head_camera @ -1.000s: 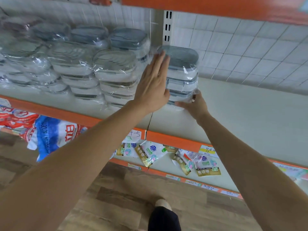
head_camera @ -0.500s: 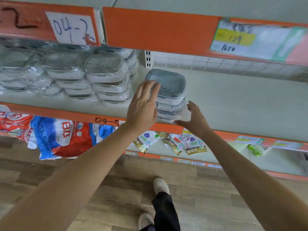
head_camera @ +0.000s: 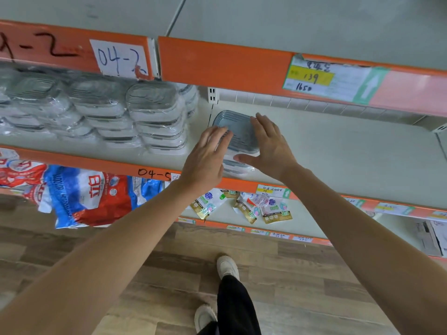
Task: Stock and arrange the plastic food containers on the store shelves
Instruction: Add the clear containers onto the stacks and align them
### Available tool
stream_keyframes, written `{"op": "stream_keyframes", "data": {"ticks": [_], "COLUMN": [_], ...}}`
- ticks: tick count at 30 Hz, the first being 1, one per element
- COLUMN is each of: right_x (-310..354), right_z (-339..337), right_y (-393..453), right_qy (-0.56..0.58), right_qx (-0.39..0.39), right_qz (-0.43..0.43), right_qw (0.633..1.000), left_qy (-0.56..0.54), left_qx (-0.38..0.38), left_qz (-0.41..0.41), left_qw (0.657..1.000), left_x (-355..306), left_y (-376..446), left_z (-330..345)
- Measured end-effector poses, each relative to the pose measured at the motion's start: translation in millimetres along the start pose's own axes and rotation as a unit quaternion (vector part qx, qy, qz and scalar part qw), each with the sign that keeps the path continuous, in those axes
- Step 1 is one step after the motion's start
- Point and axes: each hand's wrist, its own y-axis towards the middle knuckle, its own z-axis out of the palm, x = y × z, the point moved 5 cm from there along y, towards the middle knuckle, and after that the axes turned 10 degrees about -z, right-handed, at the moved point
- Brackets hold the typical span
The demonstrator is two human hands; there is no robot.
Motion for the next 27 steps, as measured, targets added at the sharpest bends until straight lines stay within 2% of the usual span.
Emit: {"op": "stream_keyframes", "data": {"ticks": [4, 7, 12, 17, 27], "right_x": [-6, -15, -31, -46, -56], "right_z": [-6, -10, -9, -5, 1], "right_y": [7, 1, -20, -47, -85], "right_qy": [-0.065, -0.067, -0.021, 0.024, 0.078], "right_qx": [0.014, 0.025, 0.026, 0.018, 0.015], "right_qz": [0.023, 0.062, 0.095, 0.115, 0.163], "right_qw": [0.998, 0.995, 0.995, 0.993, 0.983], "left_qy": [0.023, 0.047, 0.117, 0.180, 0.238], "left_qx": [-0.025, 0.015, 0.122, 0.173, 0.159], "left_qz": [-0.037, -0.076, -0.005, 0.037, 0.032], "left_qw": [0.999, 0.996, 0.986, 0.968, 0.958], "left_x": [9, 19, 11, -10, -16], "left_y": [3, 13, 33, 43, 55], "left_z": [-8, -5, 16, 38, 42]}}
